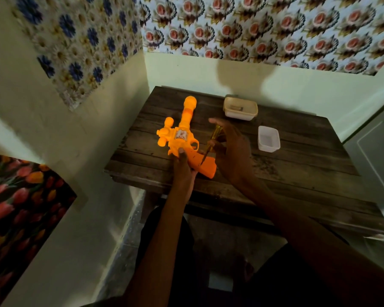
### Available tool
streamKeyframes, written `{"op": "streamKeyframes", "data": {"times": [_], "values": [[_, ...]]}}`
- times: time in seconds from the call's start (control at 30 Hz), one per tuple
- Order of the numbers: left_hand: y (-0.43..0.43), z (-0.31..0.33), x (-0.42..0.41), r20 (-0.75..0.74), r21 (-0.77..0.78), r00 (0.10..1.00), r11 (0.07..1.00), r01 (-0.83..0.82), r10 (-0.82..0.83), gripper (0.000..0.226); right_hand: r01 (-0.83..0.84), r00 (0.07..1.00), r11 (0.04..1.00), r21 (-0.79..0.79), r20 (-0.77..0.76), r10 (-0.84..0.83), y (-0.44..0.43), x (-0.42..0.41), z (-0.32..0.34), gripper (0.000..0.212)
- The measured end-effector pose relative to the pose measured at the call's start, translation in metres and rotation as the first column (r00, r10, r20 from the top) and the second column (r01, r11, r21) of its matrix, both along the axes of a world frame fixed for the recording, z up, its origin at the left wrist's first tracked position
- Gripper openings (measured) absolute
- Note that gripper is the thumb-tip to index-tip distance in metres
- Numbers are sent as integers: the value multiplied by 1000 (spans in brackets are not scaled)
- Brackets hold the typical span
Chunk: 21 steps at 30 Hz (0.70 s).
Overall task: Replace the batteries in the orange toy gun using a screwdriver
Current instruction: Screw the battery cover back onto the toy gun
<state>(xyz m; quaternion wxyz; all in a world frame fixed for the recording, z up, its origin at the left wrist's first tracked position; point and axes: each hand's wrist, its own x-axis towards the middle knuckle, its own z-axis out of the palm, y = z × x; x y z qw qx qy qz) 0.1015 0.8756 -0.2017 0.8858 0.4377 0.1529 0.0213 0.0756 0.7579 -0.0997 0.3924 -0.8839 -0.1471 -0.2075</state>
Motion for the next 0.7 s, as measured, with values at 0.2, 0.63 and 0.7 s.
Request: {"op": "streamKeyframes", "data": {"times": [0.2,0.63,0.7], "values": [[0,-4,2,7,-21,999,999,40,-40,53,19,1000,1000,-9,2,-19,1,3,-3,56],[0,3,-4,14,6,1000,1000,26,-26,99,-11,1000,1000,-7,24,11,3,-1,1,51],[1,1,-3,30,34,999,999,26,-27,84,-2,1000,1000,-19,16,2,4,0,1,51]]}}
